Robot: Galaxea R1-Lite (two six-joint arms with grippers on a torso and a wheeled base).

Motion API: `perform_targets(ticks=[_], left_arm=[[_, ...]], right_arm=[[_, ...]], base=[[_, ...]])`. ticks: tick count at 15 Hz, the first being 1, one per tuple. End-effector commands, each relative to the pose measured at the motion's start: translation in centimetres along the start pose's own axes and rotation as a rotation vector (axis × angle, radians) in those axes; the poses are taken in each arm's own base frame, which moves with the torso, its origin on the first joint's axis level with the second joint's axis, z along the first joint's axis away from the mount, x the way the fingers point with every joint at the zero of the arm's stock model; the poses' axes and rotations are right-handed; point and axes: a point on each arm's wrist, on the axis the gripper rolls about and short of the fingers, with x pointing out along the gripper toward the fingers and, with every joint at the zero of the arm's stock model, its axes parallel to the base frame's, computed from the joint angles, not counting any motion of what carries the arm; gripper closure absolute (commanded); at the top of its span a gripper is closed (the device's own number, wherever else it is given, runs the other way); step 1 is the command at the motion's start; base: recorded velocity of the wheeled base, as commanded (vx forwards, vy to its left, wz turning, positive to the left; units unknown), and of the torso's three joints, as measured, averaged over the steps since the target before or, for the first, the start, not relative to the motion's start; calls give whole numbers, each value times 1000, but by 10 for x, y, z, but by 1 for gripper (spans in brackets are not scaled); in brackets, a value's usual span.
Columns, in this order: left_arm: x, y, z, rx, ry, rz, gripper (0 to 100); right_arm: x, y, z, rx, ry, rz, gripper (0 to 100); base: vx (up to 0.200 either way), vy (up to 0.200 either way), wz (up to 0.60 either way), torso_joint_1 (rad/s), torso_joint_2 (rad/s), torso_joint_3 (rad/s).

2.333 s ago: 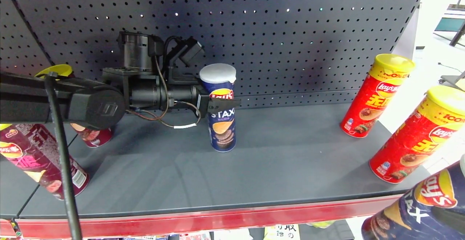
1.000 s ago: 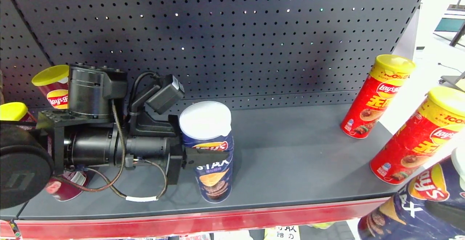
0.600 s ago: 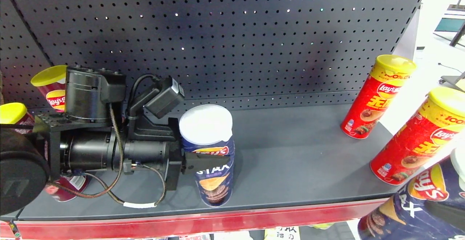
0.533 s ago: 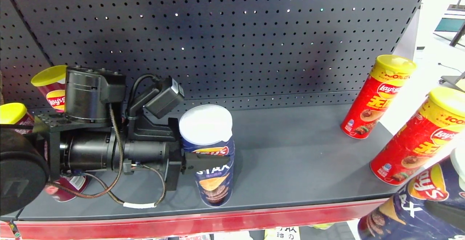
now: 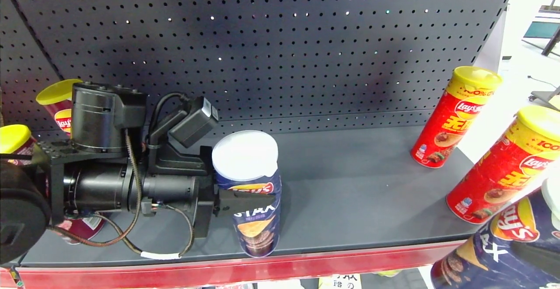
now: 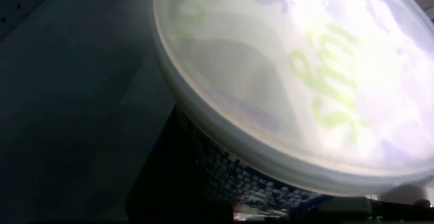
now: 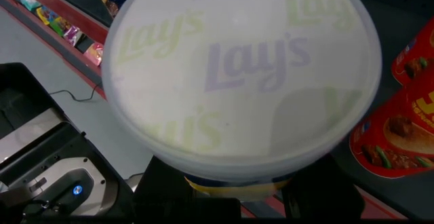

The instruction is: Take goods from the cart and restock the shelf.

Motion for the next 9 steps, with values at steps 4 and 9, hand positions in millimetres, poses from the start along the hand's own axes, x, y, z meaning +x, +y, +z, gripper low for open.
perform_targets(ticks=[4, 9], left_arm=[[-1, -1, -3, -2, 5, -1, 100], [-6, -5, -2, 10, -3, 11, 0]], right_arm=[[0, 0, 0, -3, -2, 0, 100], [3, -2, 5, -5, 1, 4, 100]], base=[[0, 0, 0, 0, 0, 0], [0, 0, 0, 0, 0, 0]])
